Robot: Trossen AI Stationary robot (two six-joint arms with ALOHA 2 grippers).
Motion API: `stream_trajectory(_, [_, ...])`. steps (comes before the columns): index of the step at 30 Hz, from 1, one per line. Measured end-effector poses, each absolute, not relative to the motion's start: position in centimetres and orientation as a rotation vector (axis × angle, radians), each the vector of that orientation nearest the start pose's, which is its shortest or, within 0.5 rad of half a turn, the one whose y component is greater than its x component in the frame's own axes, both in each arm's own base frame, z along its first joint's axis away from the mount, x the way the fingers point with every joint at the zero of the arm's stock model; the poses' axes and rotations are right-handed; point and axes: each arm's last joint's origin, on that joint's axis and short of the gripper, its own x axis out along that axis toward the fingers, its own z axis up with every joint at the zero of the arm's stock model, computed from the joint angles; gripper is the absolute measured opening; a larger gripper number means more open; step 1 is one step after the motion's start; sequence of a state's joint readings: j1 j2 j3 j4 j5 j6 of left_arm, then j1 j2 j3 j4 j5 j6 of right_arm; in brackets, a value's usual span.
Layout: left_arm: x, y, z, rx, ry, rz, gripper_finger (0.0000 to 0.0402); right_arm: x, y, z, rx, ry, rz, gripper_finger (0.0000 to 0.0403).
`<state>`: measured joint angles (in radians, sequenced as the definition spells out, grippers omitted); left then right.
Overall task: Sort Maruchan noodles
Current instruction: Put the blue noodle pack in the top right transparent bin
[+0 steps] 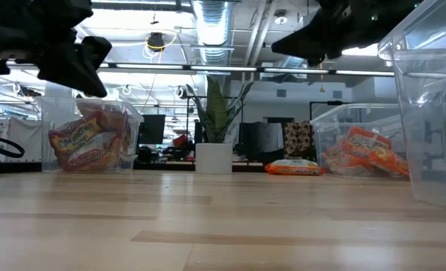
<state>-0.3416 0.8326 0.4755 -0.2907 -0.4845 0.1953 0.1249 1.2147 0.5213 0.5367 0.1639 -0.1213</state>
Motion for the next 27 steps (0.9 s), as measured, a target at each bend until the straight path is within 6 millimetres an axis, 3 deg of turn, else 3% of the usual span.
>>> stream_trajectory(4, [16.2, -4.4, 21.2, 0.437, 0.619, 0.045, 0.0000, 24.8, 2.1, 22.2, -0.103, 0.191, -0.051, 0.0033])
stream_trajectory(16, [16.3, -4.3, 21.3, 0.472, 0.604, 0.068, 0.0000, 24.8, 2.8, 22.2, -0.113, 0.191, -0.014, 0.0020])
stream_trajectory(21, [18.3, -5.6, 22.8, 0.002, 0.376, -0.064, 0.0000, 24.8, 2.8, 22.2, -0.114, 0.192, -0.014, 0.0026])
stream_trajectory(27, [20.9, -7.9, 22.9, -0.058, 0.223, -0.382, 0.0000, 24.8, 2.8, 22.1, -0.115, 0.204, -0.017, 0.0019])
